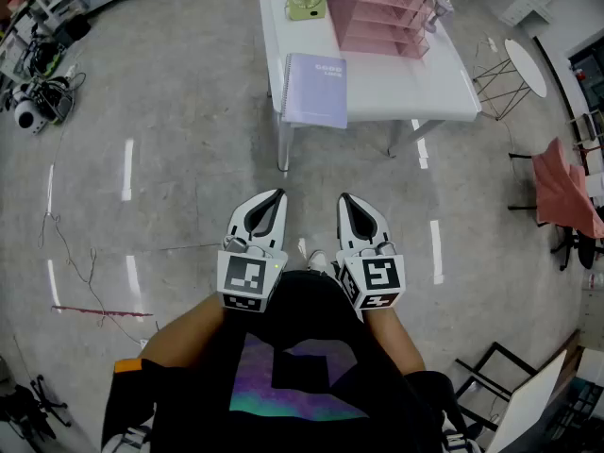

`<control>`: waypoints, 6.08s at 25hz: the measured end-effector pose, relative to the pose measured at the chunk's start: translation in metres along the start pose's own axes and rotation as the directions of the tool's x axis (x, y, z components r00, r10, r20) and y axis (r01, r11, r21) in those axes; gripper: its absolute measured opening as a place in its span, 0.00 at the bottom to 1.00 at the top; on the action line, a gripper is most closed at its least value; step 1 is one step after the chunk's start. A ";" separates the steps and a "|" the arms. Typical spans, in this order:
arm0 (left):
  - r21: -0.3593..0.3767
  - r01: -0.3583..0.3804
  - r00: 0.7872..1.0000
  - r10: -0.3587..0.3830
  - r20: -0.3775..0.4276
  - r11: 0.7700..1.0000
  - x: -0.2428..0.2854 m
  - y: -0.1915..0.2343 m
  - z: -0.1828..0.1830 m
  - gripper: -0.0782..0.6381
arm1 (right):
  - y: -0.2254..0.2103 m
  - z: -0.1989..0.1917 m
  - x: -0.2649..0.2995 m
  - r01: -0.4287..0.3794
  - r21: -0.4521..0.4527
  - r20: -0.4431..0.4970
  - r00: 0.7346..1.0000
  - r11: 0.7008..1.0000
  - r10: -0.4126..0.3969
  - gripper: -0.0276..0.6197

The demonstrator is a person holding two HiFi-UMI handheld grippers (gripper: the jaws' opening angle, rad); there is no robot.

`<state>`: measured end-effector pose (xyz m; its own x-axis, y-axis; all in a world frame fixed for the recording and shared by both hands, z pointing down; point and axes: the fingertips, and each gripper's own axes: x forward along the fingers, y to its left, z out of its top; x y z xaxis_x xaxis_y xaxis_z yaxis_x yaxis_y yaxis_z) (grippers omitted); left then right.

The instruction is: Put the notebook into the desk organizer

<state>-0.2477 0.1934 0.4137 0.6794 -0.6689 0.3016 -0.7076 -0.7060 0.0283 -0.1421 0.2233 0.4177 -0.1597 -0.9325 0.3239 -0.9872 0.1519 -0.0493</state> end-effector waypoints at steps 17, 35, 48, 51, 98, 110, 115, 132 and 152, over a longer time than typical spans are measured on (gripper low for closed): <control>-0.019 0.072 0.997 -0.072 0.021 0.997 -0.007 0.051 0.011 0.12 | 0.009 0.015 0.025 0.066 0.037 0.015 0.998 0.997 -0.066 0.07; -0.173 0.072 0.991 -0.090 -0.095 0.982 0.102 0.118 -0.006 0.27 | -0.074 0.000 0.132 0.036 0.171 -0.056 0.998 0.985 -0.027 0.17; -0.453 0.002 0.942 -0.153 -0.297 0.891 0.237 0.151 -0.057 0.36 | -0.171 -0.058 0.238 -0.003 0.480 -0.204 0.972 0.877 0.115 0.25; -0.526 -0.026 0.918 -0.188 -0.349 0.850 0.253 0.153 -0.075 0.39 | -0.187 -0.074 0.250 -0.012 0.558 -0.223 0.961 0.829 0.164 0.28; -0.641 0.035 0.857 -0.353 -0.375 0.767 0.268 0.140 -0.076 0.19 | -0.138 -0.050 0.261 -0.125 0.773 -0.119 0.935 0.622 0.335 0.11; -0.565 0.190 0.890 -0.384 -0.247 0.803 0.249 0.134 0.016 0.19 | -0.135 0.043 0.225 -0.149 0.663 -0.033 0.973 0.733 0.228 0.11; -0.532 0.270 0.879 -0.431 -0.205 0.803 0.243 0.125 0.048 0.19 | -0.136 0.073 0.204 -0.131 0.629 0.000 0.986 0.767 0.169 0.11; -0.413 0.430 0.857 -0.506 -0.091 0.803 0.283 0.069 0.155 0.19 | -0.205 0.165 0.161 -0.046 0.477 0.082 0.997 0.878 0.008 0.11; -0.501 0.124 0.978 -0.192 -0.086 0.856 0.507 0.060 0.260 0.19 | -0.425 0.268 0.306 -0.253 0.349 0.030 0.966 0.902 0.259 0.11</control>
<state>0.1047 -0.2483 0.3206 0.7831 -0.4987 0.3715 -0.6192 -0.5708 0.5392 0.2273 -0.2145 0.2845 -0.4095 -0.8711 0.2712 -0.8515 0.2583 -0.4563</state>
